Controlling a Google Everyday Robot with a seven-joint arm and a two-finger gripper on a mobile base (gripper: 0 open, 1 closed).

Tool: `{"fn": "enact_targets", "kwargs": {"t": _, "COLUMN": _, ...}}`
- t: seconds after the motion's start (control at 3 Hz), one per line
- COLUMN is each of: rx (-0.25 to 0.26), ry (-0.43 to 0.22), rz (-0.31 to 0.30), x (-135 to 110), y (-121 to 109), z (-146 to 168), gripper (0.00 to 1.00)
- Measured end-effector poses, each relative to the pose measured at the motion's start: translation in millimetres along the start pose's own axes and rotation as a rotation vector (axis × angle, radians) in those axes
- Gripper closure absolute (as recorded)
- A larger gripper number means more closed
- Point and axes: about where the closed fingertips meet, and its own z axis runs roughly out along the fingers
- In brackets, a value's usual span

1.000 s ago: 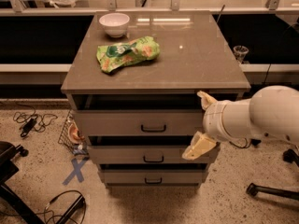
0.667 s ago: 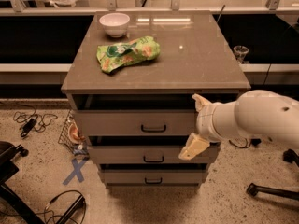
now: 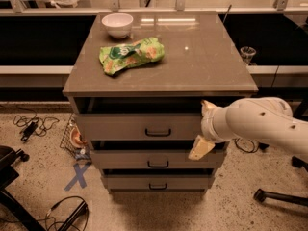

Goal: Open top drawer

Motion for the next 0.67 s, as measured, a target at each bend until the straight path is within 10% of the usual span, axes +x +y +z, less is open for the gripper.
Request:
{"fn": "enact_targets", "kwargs": {"t": 0.33, "rx": -0.028, "ry": 0.080, "rz": -0.052, "x": 12, "y": -5, "z": 36, "gripper": 0.02}}
{"fn": "enact_targets", "kwargs": {"t": 0.67, "rx": -0.048, "ry": 0.090, "rz": -0.093, "x": 8, "y": -9, "z": 56, "gripper": 0.23}}
